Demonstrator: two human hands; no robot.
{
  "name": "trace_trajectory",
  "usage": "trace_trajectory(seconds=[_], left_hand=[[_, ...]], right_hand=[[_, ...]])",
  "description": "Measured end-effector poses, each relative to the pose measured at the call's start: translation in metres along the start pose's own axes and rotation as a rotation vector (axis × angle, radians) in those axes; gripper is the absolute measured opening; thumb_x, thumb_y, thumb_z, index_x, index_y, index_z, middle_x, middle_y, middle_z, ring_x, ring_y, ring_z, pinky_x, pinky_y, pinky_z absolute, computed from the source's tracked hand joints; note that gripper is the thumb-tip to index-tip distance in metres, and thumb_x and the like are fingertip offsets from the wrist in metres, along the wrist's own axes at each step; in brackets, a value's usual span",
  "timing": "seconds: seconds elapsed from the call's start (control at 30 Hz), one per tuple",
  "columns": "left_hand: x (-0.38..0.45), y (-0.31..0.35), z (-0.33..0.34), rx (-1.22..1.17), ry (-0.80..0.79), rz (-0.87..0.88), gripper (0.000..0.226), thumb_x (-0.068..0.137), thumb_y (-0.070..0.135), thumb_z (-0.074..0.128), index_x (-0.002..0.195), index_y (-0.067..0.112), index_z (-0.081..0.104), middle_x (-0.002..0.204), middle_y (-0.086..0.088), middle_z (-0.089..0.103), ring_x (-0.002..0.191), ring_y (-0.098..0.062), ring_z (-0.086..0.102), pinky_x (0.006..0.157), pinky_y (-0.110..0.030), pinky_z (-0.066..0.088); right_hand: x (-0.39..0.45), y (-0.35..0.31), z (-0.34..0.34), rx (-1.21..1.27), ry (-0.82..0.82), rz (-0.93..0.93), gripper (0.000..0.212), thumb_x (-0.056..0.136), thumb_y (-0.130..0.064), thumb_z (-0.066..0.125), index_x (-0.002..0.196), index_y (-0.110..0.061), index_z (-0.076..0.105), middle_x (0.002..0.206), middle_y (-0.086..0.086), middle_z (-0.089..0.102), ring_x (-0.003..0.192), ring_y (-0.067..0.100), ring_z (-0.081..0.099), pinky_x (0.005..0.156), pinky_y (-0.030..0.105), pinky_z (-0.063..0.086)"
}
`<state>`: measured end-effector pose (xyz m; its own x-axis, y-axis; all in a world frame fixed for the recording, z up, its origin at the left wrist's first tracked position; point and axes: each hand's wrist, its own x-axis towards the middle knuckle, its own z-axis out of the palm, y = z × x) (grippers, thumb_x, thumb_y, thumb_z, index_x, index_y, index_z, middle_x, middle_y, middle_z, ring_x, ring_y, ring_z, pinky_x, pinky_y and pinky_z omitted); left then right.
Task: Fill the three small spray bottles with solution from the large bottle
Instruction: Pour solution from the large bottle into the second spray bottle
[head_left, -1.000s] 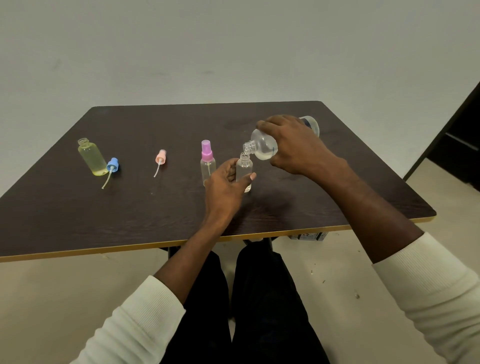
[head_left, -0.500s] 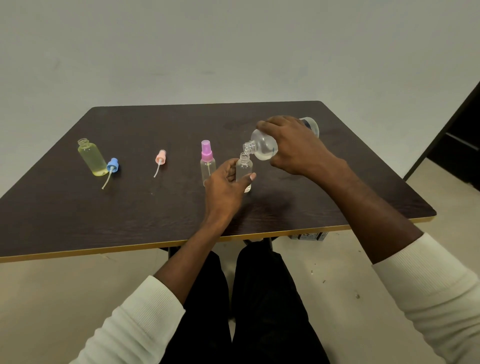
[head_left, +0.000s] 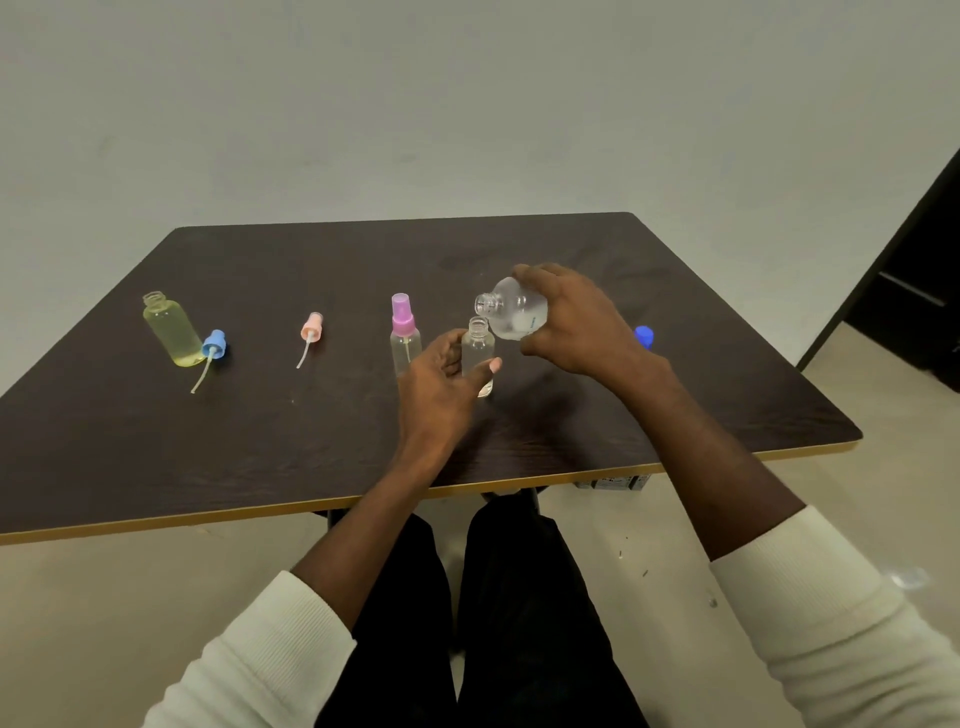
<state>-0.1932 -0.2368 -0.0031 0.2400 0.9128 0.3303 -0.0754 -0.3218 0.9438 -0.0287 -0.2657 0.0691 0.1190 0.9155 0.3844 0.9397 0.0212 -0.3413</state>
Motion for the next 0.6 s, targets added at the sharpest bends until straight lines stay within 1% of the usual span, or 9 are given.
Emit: trace_trajectory(seconds=[0.07,0.1,0.17,0.23,0.33,0.43,0.53,0.6], left_hand=[[0.000,0.001,0.000,0.008,-0.003,0.013,0.039,0.084,0.009,0.080,0.098,0.041,0.063,0.094,0.017,0.074,0.095,-0.003,0.072,0.085,-0.023,0.057],[0.000,0.001,0.000,0.008,-0.005,0.015,0.040,0.084,0.008,0.080,0.097,0.042,0.064,0.092,0.018,0.074,0.094,-0.003,0.072,0.084,-0.022,0.057],[0.000,0.000,0.000,0.003,-0.014,0.010,0.040,0.084,0.008,0.080,0.098,0.042,0.064,0.092,0.020,0.074,0.094,-0.001,0.072,0.081,-0.018,0.056],[0.000,0.000,0.000,0.004,-0.021,0.010,0.040,0.084,0.008,0.080,0.099,0.041,0.063,0.091,0.023,0.074,0.094,0.002,0.071,0.079,-0.014,0.054],[0.002,0.000,0.001,0.011,-0.032,0.021,0.039,0.084,0.008,0.079,0.096,0.042,0.064,0.088,0.028,0.074,0.093,0.003,0.071,0.080,-0.015,0.054],[0.003,-0.001,0.002,0.020,-0.036,0.031,0.038,0.084,0.009,0.080,0.095,0.042,0.064,0.089,0.027,0.074,0.094,0.000,0.071,0.082,-0.019,0.055],[0.002,-0.002,0.003,0.023,-0.031,0.030,0.038,0.084,0.010,0.080,0.096,0.041,0.063,0.088,0.027,0.073,0.093,0.002,0.071,0.080,-0.015,0.054],[0.001,-0.001,0.003,0.026,-0.027,0.032,0.039,0.083,0.010,0.081,0.097,0.041,0.063,0.090,0.023,0.073,0.093,0.003,0.070,0.081,-0.015,0.054]], right_hand=[[-0.001,-0.003,0.004,0.169,0.086,0.076,0.065,0.065,-0.020,0.078,0.127,-0.016,0.057,0.115,-0.001,0.062,0.102,0.019,0.058,0.082,0.030,0.047],[-0.001,-0.004,0.006,0.270,0.138,0.142,0.060,0.064,-0.020,0.079,0.120,-0.016,0.059,0.106,-0.003,0.063,0.094,0.016,0.058,0.078,0.028,0.048],[0.000,-0.004,0.012,0.454,0.226,0.262,0.056,0.061,-0.021,0.082,0.113,-0.018,0.063,0.098,-0.007,0.066,0.086,0.013,0.061,0.077,0.027,0.052],[0.000,-0.001,0.019,0.619,0.279,0.332,0.053,0.059,-0.020,0.084,0.108,-0.019,0.065,0.098,-0.006,0.070,0.087,0.013,0.066,0.081,0.033,0.057],[-0.003,0.000,0.026,0.768,0.307,0.390,0.053,0.063,-0.013,0.085,0.111,-0.018,0.062,0.103,-0.002,0.070,0.094,0.014,0.067,0.086,0.035,0.057],[-0.004,0.002,0.030,0.806,0.299,0.384,0.057,0.067,-0.014,0.085,0.118,-0.019,0.059,0.110,-0.003,0.068,0.100,0.014,0.066,0.089,0.033,0.056],[-0.006,0.005,0.032,0.797,0.274,0.377,0.060,0.070,-0.017,0.084,0.123,-0.020,0.056,0.114,-0.005,0.065,0.104,0.012,0.063,0.090,0.029,0.054],[-0.007,0.007,0.033,0.807,0.267,0.370,0.062,0.071,-0.019,0.083,0.126,-0.021,0.055,0.117,-0.005,0.065,0.106,0.012,0.063,0.092,0.032,0.054]])
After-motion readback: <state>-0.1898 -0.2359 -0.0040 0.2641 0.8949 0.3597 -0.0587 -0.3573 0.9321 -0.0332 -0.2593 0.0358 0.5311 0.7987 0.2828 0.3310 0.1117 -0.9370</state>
